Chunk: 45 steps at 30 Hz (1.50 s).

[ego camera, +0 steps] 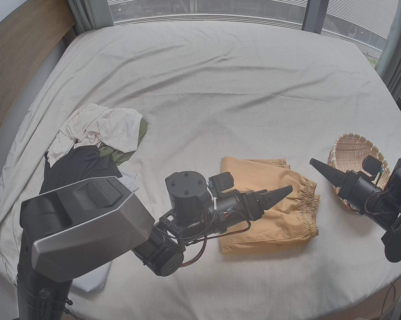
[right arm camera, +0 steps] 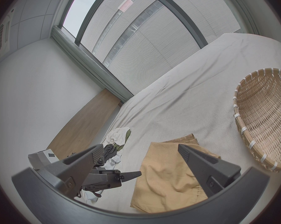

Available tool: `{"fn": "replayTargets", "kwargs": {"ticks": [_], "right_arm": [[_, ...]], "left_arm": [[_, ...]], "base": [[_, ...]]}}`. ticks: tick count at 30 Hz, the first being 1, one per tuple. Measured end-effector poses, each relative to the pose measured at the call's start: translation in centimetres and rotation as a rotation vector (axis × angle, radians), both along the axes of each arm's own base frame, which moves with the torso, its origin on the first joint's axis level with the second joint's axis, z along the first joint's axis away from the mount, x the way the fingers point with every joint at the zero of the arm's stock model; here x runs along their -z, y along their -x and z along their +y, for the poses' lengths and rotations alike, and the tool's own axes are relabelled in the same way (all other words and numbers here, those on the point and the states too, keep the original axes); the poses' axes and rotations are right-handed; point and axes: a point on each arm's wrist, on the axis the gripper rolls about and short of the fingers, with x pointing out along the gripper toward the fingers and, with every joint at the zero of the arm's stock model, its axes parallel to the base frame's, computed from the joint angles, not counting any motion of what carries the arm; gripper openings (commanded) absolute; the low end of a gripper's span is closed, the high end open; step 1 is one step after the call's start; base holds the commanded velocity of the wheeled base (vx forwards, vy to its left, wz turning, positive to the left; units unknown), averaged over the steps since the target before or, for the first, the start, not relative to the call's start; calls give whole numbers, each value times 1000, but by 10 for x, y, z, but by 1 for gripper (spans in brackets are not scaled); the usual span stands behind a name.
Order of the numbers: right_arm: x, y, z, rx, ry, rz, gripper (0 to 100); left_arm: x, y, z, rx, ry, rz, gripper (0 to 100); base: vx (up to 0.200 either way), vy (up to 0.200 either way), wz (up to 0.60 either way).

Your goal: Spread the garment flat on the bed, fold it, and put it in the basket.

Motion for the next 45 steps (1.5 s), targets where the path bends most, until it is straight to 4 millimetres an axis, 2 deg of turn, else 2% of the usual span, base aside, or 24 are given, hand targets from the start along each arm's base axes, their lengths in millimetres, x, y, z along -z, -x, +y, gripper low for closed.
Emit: {"fn": "replayTargets", "kwargs": {"ticks": [10, 17, 25, 32, 40, 45], "right_arm": [[0, 1, 1, -3, 0, 2, 100], [2, 2, 2, -8, 1, 9, 100], [4, 3, 3, -13, 3, 22, 100], [11, 2, 6, -23, 7, 49, 100], [17, 2, 11, -42, 14, 77, 100], [21, 4, 11, -46, 18, 93, 100]], "left_arm": [[-6, 3, 14, -32, -11, 4, 100], [-23, 6, 44, -82, -33, -29, 100], [-62, 9, 105, -197, -18, -72, 100], [-87, 26, 163, -278, -19, -95, 100], [-97, 58, 220, -322, -46, -114, 100], [-102, 69, 242, -374, -69, -158, 100]], "base": [[0, 0, 0], [0, 0, 0], [0, 0, 0], [0, 0, 0], [0, 0, 0], [0, 0, 0]]}}
